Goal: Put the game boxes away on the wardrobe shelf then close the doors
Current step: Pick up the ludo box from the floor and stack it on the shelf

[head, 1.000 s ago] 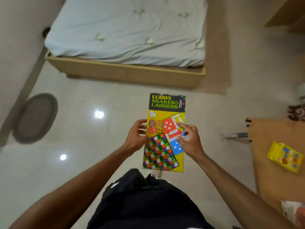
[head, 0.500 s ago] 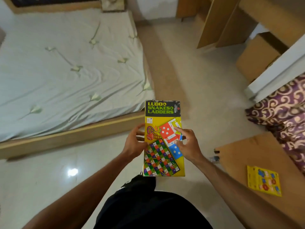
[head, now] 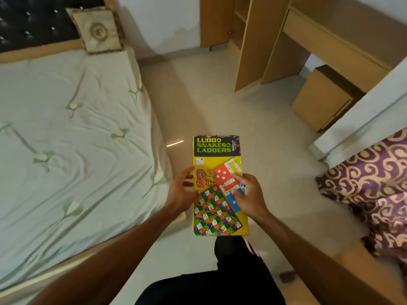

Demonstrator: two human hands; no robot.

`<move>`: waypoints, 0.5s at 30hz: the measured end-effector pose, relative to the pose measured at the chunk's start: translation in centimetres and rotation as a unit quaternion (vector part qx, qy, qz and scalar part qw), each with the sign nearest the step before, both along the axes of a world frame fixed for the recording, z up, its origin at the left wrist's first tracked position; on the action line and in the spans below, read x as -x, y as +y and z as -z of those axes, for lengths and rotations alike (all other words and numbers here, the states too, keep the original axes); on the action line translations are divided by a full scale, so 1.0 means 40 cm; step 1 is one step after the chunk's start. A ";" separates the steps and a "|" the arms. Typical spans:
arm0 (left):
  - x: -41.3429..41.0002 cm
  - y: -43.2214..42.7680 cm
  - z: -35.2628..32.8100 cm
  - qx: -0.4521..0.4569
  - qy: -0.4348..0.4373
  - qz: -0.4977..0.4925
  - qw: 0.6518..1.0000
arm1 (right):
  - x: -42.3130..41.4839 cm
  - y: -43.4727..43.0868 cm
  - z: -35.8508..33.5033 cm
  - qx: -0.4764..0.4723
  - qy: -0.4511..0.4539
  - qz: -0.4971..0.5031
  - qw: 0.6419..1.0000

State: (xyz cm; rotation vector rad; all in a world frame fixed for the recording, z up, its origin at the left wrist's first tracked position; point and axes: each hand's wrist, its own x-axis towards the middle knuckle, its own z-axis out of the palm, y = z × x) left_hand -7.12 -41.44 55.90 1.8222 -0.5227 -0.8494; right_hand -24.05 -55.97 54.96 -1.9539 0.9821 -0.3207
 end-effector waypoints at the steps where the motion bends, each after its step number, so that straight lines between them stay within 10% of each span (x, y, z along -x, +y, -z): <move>1: -0.021 -0.047 -0.004 -0.004 0.010 -0.008 1.000 | -0.029 -0.050 -0.007 0.005 0.007 -0.005 1.000; 15: -0.601 -0.763 -0.015 -0.018 -0.026 -0.108 0.994 | -0.707 -0.850 -0.021 0.039 0.029 -0.145 0.988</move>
